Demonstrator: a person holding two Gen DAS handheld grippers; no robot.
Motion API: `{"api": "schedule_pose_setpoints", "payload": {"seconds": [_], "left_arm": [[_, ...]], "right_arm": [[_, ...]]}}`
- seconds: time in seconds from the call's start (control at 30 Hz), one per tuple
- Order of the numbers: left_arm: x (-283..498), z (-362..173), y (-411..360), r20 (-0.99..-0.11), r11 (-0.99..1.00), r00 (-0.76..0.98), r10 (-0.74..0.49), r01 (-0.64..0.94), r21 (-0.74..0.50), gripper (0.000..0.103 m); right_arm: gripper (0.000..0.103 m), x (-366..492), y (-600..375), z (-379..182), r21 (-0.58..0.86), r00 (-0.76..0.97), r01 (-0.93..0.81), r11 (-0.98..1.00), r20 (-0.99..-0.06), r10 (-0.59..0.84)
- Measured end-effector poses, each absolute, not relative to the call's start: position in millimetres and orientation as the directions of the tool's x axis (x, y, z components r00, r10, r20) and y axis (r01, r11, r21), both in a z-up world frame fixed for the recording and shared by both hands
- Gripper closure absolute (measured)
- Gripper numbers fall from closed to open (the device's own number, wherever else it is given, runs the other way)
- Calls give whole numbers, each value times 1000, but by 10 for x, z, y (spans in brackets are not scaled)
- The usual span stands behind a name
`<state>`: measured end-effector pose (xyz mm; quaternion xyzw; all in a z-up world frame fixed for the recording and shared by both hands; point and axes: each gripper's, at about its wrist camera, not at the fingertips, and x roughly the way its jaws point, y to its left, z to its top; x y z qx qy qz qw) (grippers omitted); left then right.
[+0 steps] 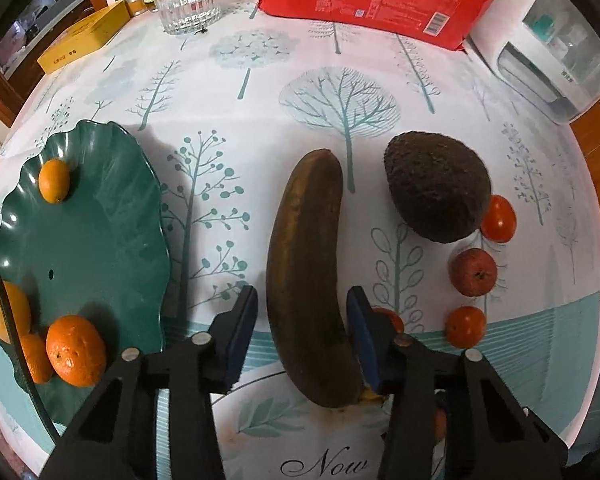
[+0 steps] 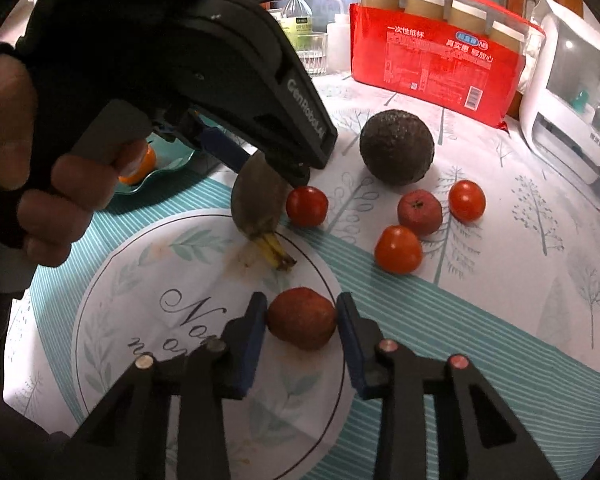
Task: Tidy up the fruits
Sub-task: 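Grasp the brown banana with the left tool while the right tool grasps the red lychee, then carry the banana and lychee onto the green plate and open both tools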
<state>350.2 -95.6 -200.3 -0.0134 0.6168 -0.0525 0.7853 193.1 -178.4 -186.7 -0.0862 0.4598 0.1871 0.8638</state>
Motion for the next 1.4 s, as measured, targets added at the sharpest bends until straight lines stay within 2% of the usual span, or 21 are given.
{"api": "schedule_pose_setpoints", "payload": {"seconds": [0.13,0.63,1.4], "left_arm": [[3521,-2045,-973,-967,993,231,-108,71,-94,66],[3464,-1983,-910,-963,993,245,-112,55,-102,69],[3291,-1272,-457,-909,985,379,-175,59,-165,71]], "right_arm": [[69,1932,-1789,-1869,28,503,-406,913,-827,249],[70,1960,-1848,-1864,69,484,-400,914,-831,274],[70,1909,-1610,-1607,30,537,-391,920,-804,254]]}}
